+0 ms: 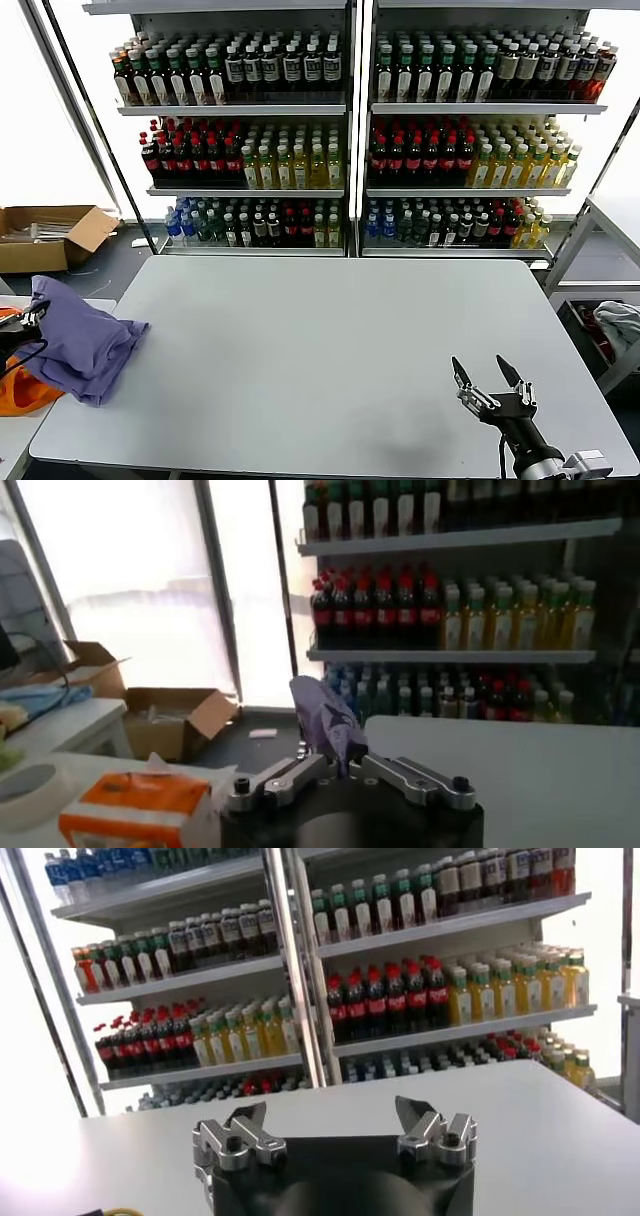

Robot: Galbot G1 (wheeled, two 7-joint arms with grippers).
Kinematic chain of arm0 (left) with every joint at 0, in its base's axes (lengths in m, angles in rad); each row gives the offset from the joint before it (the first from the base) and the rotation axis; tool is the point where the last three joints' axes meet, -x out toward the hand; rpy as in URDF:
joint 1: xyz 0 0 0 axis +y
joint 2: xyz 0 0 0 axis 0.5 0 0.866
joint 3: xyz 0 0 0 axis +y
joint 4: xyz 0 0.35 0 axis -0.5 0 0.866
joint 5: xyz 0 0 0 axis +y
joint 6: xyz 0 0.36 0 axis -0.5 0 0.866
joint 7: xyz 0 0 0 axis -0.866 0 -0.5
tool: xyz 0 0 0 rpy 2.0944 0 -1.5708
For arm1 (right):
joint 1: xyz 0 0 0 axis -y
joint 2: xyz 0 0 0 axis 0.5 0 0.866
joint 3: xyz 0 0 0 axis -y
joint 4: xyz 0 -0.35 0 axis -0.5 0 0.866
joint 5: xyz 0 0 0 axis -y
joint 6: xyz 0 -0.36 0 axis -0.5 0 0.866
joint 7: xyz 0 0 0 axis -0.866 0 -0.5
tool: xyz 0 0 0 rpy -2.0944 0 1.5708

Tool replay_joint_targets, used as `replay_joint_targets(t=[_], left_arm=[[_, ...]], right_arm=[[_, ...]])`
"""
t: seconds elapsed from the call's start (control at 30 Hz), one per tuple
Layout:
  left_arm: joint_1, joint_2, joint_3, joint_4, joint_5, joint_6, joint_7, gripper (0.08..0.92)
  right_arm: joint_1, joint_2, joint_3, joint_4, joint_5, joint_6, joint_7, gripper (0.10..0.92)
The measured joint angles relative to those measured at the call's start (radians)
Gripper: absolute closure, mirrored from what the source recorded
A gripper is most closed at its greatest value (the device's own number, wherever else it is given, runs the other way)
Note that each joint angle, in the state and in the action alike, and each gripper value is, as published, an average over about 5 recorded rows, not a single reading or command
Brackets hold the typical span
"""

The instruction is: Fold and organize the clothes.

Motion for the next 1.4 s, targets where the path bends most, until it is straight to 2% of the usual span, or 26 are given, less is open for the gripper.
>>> replay_joint_targets(t=[0.2,0.43,0.67,0.83,1.1,1.4], left_arm=[[-0.041,-0.061,0.139,-0.104,0.056,0.01,-0.031,0.889],[-0.146,-0.169,0.455,-0.147,0.066,0.018,-0.104,0.889],[-0.297,-0.317,0.774,-0.067,-0.052,0.019,-0.221,0.889],[-0.392,-0.425,0.907,0.017,-0.121,0.02,-0.28,0.873],[-0.483,-0.52,0.99,0.069,-0.219,-0.003,-0.314,0.67],[-0.496,-0.519,0.963,0.026,-0.281,-0.067,-0.283,0.419]], right_arm=[[0.01,0.001,-0.004,0.007,-0.004,-0.011,0.006,0.203],[0.024,0.011,-0.015,0.013,-0.015,-0.031,0.017,0.203],[0.025,0.014,-0.016,0.004,-0.03,-0.051,0.029,0.203],[0.036,0.005,-0.024,0.0,-0.035,-0.069,0.039,0.203],[0.07,-0.013,-0.061,-0.01,-0.033,-0.109,0.067,0.203],[0.193,-0.019,-0.177,-0.057,0.024,-0.191,0.134,0.203]])
